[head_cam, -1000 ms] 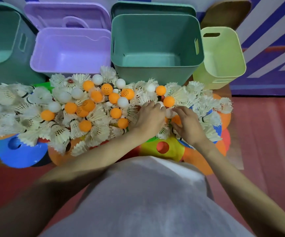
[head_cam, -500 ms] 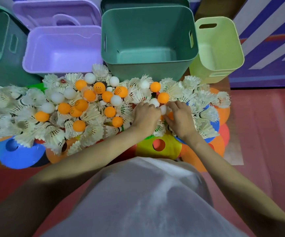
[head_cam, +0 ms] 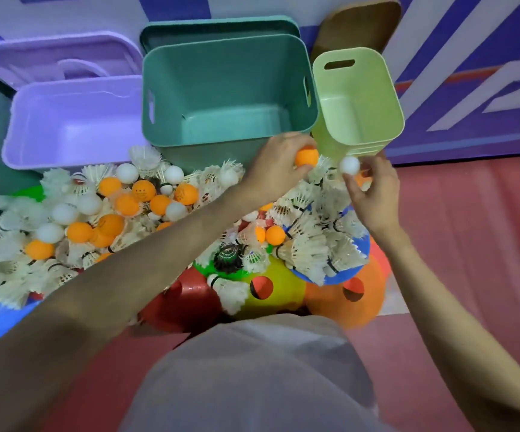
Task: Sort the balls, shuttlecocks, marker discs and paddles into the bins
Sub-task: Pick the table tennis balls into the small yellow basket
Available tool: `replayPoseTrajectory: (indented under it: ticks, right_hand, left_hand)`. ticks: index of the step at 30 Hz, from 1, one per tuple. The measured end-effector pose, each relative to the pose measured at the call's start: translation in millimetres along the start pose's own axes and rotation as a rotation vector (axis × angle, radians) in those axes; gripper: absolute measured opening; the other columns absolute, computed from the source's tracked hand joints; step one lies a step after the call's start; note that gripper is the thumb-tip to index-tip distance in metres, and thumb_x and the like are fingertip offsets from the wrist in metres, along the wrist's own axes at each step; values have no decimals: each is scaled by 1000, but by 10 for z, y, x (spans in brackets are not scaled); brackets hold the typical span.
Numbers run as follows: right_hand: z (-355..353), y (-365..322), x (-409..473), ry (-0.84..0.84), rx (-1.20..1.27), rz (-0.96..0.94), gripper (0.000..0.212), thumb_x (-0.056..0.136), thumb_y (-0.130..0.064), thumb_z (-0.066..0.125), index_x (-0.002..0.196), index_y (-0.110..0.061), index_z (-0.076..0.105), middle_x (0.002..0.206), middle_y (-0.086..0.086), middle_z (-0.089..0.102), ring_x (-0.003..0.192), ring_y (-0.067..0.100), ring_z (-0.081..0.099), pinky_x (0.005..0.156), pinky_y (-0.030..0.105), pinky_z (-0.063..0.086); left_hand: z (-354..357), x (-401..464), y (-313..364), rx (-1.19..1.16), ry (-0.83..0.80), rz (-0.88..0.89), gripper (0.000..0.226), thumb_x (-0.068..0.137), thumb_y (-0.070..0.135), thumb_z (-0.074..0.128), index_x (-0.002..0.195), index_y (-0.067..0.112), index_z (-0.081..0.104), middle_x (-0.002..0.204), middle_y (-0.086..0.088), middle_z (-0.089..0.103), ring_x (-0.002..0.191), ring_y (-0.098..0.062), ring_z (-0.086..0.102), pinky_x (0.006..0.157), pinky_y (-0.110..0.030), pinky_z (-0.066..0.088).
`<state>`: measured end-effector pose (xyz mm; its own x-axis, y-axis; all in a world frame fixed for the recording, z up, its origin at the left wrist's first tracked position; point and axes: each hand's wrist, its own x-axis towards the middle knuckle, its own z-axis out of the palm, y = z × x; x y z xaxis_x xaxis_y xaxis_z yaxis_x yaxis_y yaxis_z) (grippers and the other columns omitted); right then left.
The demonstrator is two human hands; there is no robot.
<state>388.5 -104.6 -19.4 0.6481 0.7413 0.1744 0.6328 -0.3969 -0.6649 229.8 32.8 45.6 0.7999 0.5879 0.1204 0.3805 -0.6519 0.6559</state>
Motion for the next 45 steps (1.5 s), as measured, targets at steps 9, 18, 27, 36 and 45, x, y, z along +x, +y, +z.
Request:
replayPoseTrajectory:
  ticks: [9,18,27,36,45]
  right_hand:
    - [-67,398,852,117,-12,147,37,85,-31,61,112,-5,59,104,16,62,95,34,55,81,39,38]
    - [61,444,1009,25,-90,180,39,88,-26,62,121,-5,56,115,17,58,105,35,54,89,42,38]
    - [137,0,244,-61,104,-108,25,90,-16,57,113,-5,58,104,10,58,93,26,56,82,38,45]
    - [408,-441,-665,-560,50,-317,28,89,-21,60,113,-7,62,100,9,58,96,27,55,83,33,44]
    - [571,-801,-829,-638,-464,-269,28,85,-18,59,110,-7,59,109,15,58,104,36,46,83,40,34]
  left_hand:
    - [550,1288,232,251,-108,85,29,85,8,62,114,7,62,114,-11,64,107,-30,58,88,-39,44]
    - [703,1501,96,339,-198,63,41,88,13,65,127,5,56,125,-13,61,117,-30,55,96,-38,43]
    - [144,584,144,-10,119,189,24,91,11,58,113,4,65,102,-5,68,86,-8,58,79,-21,50]
    - [-103,-1092,-268,45,1,-113,19,92,17,64,110,13,69,95,3,68,76,0,55,72,-19,49]
    - [35,-1311,-532,189,-115,-233,29,96,25,57,119,8,63,113,-8,65,102,-23,60,84,-31,45]
